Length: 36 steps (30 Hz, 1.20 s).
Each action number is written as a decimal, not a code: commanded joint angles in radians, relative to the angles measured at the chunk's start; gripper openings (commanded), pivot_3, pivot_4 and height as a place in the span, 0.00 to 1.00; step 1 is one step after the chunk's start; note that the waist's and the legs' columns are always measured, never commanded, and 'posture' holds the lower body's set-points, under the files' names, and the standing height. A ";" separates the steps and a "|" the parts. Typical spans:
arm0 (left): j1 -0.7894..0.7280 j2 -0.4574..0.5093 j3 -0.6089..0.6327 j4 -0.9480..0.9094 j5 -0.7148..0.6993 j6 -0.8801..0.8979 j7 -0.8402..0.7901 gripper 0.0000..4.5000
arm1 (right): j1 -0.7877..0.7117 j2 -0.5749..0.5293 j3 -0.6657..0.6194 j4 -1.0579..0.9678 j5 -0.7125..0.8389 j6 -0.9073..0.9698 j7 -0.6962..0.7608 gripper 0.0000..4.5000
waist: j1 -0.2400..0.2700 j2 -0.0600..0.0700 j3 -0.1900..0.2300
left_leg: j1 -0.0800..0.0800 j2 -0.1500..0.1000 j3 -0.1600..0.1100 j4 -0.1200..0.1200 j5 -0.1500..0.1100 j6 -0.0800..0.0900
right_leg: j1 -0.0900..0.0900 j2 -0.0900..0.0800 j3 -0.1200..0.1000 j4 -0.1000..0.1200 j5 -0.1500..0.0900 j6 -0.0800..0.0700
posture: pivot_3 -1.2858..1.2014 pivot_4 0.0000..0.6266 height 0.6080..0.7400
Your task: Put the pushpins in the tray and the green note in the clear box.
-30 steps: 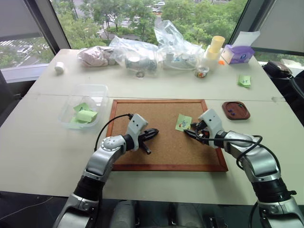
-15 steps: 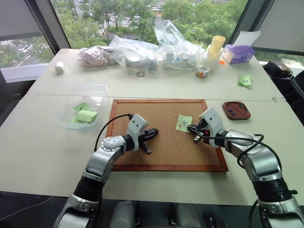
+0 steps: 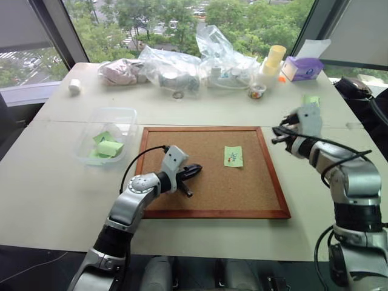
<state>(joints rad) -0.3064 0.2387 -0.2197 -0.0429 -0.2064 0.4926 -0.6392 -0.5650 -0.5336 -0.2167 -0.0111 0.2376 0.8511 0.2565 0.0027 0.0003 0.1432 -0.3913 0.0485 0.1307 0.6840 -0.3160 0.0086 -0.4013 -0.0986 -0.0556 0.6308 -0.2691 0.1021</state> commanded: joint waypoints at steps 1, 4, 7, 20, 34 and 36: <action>0.042 -0.002 -0.040 0.055 0.019 0.041 0.007 0.00 | -0.087 0.047 -0.072 0.107 -0.063 -0.081 -0.176 0.01 | 0.002 0.000 0.000 | 0.000 0.000 0.000 0.000 0.000 0.000 | 0.000 0.000 0.000 0.000 0.000 0.000 | 0.52 0.24 1.00; 0.046 -0.005 -0.039 0.049 0.019 0.043 0.012 0.00 | -0.109 0.084 -0.106 0.147 -0.057 -0.079 -0.229 0.01 | 0.002 0.000 0.000 | 0.000 0.000 0.000 0.000 0.000 -0.001 | 0.000 0.000 0.000 0.000 0.000 0.000 | 0.52 0.24 1.00; 0.053 -0.004 -0.037 0.042 0.018 0.045 0.016 0.00 | -0.127 0.119 -0.159 0.199 -0.042 -0.060 -0.287 0.01 | 0.000 0.000 0.000 | 0.000 0.000 0.001 0.000 0.000 -0.001 | 0.000 0.000 0.000 0.000 0.000 0.000 | 0.52 0.24 1.00; 0.070 -0.001 -0.035 0.026 0.014 0.047 0.027 0.00 | -0.124 0.151 -0.242 0.308 -0.007 -0.065 -0.352 0.01 | -0.014 0.003 -0.001 | 0.000 0.000 0.001 0.000 0.000 -0.001 | 0.001 0.000 0.000 0.000 0.000 0.001 | 0.52 0.24 1.00; 0.067 0.012 -0.037 0.027 0.017 0.044 0.018 0.00 | -0.107 0.151 -0.250 0.288 -0.006 -0.080 -0.361 0.92 | -0.016 0.003 -0.001 | 0.000 0.000 0.001 -0.001 0.000 -0.001 | 0.000 0.000 0.000 0.000 0.000 0.001 | 0.52 0.24 1.00; 0.066 0.012 -0.038 0.027 0.017 0.043 0.018 0.00 | -0.106 0.150 -0.248 0.285 -0.008 -0.082 -0.362 1.00 | -0.017 0.003 -0.001 | 0.000 0.000 0.001 -0.001 0.000 -0.001 | 0.000 0.000 0.000 0.000 0.000 0.001 | 0.52 0.24 1.00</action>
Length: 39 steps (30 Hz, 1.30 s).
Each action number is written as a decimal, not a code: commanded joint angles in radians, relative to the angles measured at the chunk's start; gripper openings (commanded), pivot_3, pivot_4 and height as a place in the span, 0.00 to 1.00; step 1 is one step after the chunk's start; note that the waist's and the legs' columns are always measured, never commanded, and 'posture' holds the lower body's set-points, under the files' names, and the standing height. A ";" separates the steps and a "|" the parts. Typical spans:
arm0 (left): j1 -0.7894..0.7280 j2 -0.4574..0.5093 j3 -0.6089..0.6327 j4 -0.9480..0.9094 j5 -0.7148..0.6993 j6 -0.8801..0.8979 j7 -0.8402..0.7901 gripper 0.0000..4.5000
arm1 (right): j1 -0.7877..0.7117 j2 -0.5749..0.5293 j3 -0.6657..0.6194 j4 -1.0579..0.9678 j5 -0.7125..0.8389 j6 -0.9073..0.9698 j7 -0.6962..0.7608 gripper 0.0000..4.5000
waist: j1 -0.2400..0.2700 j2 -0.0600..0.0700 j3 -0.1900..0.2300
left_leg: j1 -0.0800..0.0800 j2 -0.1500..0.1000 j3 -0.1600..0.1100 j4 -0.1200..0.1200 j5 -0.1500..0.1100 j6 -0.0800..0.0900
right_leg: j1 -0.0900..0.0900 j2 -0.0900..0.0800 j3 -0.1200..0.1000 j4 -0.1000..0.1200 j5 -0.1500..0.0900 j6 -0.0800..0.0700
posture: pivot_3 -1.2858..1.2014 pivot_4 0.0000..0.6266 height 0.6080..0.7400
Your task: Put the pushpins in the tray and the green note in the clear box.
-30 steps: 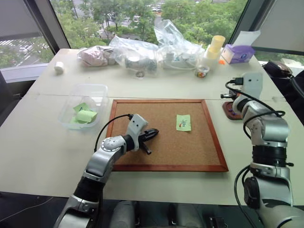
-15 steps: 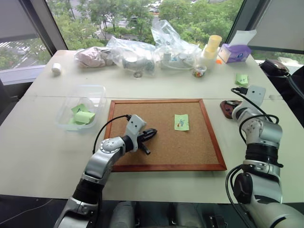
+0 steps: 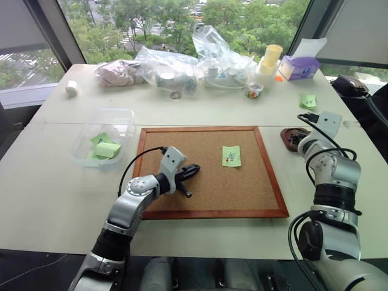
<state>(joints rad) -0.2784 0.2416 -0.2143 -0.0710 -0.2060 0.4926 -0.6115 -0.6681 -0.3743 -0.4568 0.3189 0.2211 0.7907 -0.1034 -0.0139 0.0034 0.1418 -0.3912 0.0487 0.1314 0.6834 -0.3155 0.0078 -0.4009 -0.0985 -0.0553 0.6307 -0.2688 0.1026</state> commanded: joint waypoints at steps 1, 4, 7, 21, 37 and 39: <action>0.038 0.009 -0.043 0.056 0.016 0.043 -0.010 0.00 | -0.004 -0.009 -0.009 -0.046 0.011 -0.021 -0.001 1.00 | 0.000 0.000 0.000 | 0.000 0.000 0.000 0.000 0.000 0.000 | 0.000 0.000 0.000 0.000 0.000 0.000 | 0.52 0.24 1.00; 0.036 0.008 -0.042 0.059 0.016 0.041 -0.010 0.00 | -0.007 -0.008 -0.010 -0.045 0.013 -0.021 0.000 1.00 | 0.000 0.000 0.000 | 0.000 0.000 0.000 0.000 0.000 0.000 | 0.000 0.000 0.000 0.000 0.000 0.000 | 0.52 0.24 1.00; 0.035 0.006 -0.041 0.060 0.016 0.041 -0.008 0.00 | -0.006 -0.012 -0.005 -0.043 0.010 -0.022 0.003 1.00 | 0.000 0.000 0.000 | 0.000 0.000 0.000 0.000 0.000 0.000 | 0.000 0.000 0.000 0.000 0.000 0.000 | 0.52 0.24 1.00; 0.038 0.005 -0.041 0.058 0.013 0.042 -0.007 0.00 | 0.231 -0.080 0.458 -0.515 0.152 0.104 0.538 1.00 | 0.001 0.001 0.000 | 0.000 0.000 -0.001 0.000 -0.004 0.007 | 0.000 -0.001 0.000 -0.001 0.000 0.000 | 0.52 0.24 1.00; 0.045 0.009 -0.037 0.047 0.015 0.046 0.003 0.00 | 0.274 -0.120 0.538 -0.441 -0.023 -0.095 0.560 1.00 | 0.002 0.001 0.000 | 0.000 0.000 -0.001 0.000 -0.004 0.007 | 0.000 -0.001 0.000 -0.001 0.000 -0.001 | 0.52 0.24 1.00; 0.047 0.009 -0.037 0.045 0.014 0.046 0.003 0.00 | 0.279 -0.127 0.515 -0.465 -0.013 -0.096 0.566 1.00 | 0.002 0.001 0.000 | 0.000 0.000 -0.001 0.000 -0.004 0.007 | 0.000 -0.001 -0.001 -0.001 0.000 -0.001 | 0.52 0.24 1.00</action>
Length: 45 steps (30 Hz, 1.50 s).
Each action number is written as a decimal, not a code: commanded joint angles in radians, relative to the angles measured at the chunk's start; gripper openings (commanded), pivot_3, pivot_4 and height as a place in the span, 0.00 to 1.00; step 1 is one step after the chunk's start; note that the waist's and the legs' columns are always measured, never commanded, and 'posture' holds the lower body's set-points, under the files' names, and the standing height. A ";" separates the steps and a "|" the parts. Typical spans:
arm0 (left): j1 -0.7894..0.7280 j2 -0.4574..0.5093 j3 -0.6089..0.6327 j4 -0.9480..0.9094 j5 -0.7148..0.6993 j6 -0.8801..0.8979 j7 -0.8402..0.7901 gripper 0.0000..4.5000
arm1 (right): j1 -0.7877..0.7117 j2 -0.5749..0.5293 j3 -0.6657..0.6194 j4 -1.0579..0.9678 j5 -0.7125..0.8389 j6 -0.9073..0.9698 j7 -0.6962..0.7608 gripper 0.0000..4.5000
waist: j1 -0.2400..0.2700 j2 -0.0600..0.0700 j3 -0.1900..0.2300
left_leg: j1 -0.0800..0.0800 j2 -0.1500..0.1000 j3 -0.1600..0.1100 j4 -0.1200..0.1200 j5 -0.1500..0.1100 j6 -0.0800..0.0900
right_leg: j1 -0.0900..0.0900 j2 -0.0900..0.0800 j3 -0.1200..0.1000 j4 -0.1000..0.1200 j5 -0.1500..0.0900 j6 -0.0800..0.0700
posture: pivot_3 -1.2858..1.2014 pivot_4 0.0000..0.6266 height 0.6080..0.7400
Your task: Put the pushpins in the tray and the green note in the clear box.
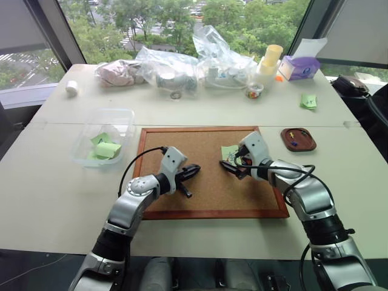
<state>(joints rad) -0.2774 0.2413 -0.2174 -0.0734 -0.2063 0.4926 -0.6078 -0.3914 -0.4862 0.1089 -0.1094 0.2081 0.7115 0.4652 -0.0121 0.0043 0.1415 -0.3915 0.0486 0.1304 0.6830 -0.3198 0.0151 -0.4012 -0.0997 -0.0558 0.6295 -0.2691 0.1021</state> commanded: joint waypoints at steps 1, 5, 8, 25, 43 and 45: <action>0.047 0.010 -0.034 0.046 0.014 0.047 -0.002 0.00 | 0.003 -0.016 -0.060 -0.052 0.008 -0.010 0.000 1.00 | -0.001 0.000 0.000 | 0.000 0.000 0.000 0.000 0.000 0.000 | 0.000 0.000 0.000 0.000 0.000 0.000 | 0.52 0.24 1.00; 0.045 0.012 -0.035 0.049 0.014 0.046 -0.006 0.00 | 0.020 -0.024 -0.063 -0.127 0.041 0.012 0.044 1.00 | -0.001 0.000 0.000 | 0.000 0.000 0.000 0.000 0.000 0.000 | 0.000 0.000 0.000 0.000 0.000 0.000 | 0.52 0.24 1.00; 0.042 0.013 -0.037 0.053 0.015 0.044 -0.008 0.00 | 0.036 -0.022 -0.047 -0.165 0.049 0.018 0.068 0.88 | -0.001 0.000 0.000 | 0.000 0.000 0.000 0.000 0.000 0.000 | 0.000 0.000 0.000 0.000 0.000 0.000 | 0.52 0.24 1.00; 0.043 0.020 -0.033 0.050 0.018 0.042 -0.004 0.00 | 0.019 0.031 0.009 -0.024 0.014 -0.052 0.091 0.49 | -0.002 0.000 0.000 | 0.000 0.000 0.000 0.000 0.000 0.000 | -0.001 0.000 0.000 0.000 -0.001 -0.002 | 0.52 0.24 1.00; 0.048 0.024 -0.033 0.046 0.016 0.047 -0.003 0.00 | 0.055 -0.018 -0.029 -0.187 0.062 -0.016 0.152 0.00 | 0.002 0.000 0.000 | -0.001 0.000 0.000 0.000 0.000 0.000 | -0.001 0.000 0.000 0.000 0.000 -0.001 | 0.52 0.24 1.00; 0.050 0.024 -0.033 0.047 0.016 0.047 -0.004 0.00 | 0.046 -0.037 -0.038 -0.242 0.090 0.008 0.176 0.00 | 0.000 0.000 0.000 | -0.001 0.000 0.000 0.000 0.000 0.000 | -0.002 -0.001 0.000 0.000 0.000 -0.001 | 0.52 0.24 1.00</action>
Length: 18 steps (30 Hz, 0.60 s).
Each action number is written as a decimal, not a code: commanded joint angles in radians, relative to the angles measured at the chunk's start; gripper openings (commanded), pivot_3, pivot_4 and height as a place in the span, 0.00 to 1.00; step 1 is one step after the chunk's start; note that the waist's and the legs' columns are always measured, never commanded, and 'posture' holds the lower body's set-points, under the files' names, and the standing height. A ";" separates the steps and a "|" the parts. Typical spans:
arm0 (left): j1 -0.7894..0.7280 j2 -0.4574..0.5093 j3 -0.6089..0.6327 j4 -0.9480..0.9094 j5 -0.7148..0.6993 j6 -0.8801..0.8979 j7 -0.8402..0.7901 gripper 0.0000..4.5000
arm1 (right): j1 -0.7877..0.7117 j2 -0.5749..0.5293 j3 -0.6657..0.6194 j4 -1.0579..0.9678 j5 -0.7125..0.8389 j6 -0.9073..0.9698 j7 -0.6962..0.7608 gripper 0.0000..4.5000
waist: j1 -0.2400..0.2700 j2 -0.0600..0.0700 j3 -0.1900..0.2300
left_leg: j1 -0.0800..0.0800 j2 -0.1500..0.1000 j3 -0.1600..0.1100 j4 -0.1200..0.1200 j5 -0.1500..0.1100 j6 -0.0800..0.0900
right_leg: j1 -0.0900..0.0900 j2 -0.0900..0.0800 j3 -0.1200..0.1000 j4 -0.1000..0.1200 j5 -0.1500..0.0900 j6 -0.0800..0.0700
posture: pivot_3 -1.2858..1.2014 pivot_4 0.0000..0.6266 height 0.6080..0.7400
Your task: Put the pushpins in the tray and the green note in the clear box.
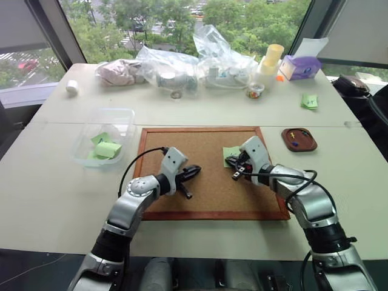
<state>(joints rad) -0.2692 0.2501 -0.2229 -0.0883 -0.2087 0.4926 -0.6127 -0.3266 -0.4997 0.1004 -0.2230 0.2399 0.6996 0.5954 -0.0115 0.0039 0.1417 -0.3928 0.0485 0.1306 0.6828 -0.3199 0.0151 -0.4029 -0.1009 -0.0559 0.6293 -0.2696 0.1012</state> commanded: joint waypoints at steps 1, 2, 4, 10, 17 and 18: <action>0.043 0.016 -0.028 0.063 0.018 0.046 0.000 0.00 | -0.025 -0.034 -0.032 -0.156 0.073 0.035 0.058 0.00 | -0.001 0.000 0.000 | 0.000 0.000 0.000 0.000 0.000 0.000 | 0.000 0.000 0.000 0.000 0.000 0.000 | 0.52 0.24 1.00; 0.045 0.016 -0.029 0.065 0.018 0.045 -0.002 0.00 | -0.031 -0.045 -0.032 -0.178 0.083 0.045 0.069 0.00 | -0.001 0.000 0.000 | 0.000 0.000 0.000 0.000 0.000 0.000 | 0.000 0.000 0.000 0.000 0.000 -0.001 | 0.52 0.24 1.00; 0.046 0.017 -0.030 0.067 0.019 0.044 -0.003 0.00 | -0.039 -0.063 -0.025 -0.207 0.094 0.057 0.084 0.00 | -0.001 0.000 0.000 | 0.001 0.000 0.000 0.000 0.000 0.000 | 0.000 0.000 0.000 0.000 -0.001 -0.002 | 0.52 0.24 1.00; 0.062 0.095 0.039 -0.039 -0.065 0.122 -0.075 0.00 | -0.060 -0.105 0.016 -0.249 0.095 0.055 0.127 0.00 | -0.006 -0.001 0.000 | 0.000 0.000 0.000 0.000 0.000 0.001 | 0.000 -0.001 0.000 0.000 -0.001 -0.002 | 0.52 0.24 1.00; -0.047 0.141 0.324 -0.151 -0.439 0.367 -0.125 0.62 | -0.097 -0.133 0.037 -0.261 0.094 0.038 0.163 0.00 | -0.006 -0.008 0.009 | -0.001 0.002 0.000 -0.001 0.001 -0.002 | -0.004 -0.001 -0.001 0.002 -0.002 -0.004 | 0.52 0.24 1.00; -0.076 0.121 0.366 -0.135 -0.499 0.405 -0.113 0.71 | -0.103 -0.136 0.041 -0.261 0.090 0.033 0.166 0.00 | -0.001 -0.009 0.010 | -0.001 0.002 0.000 -0.001 0.001 -0.002 | -0.004 0.000 -0.001 0.002 -0.002 -0.004 | 0.52 0.24 1.00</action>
<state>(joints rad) -0.2975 0.3919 0.0695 -0.2104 -0.5956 0.8485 -0.7338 -0.4050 -0.6240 0.1444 -0.4395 0.3317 0.7550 0.7543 -0.0124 -0.0048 0.1516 -0.3954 0.0495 0.1294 0.6825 -0.3185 0.0127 -0.4064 -0.1005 -0.0574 0.6315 -0.2715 0.0976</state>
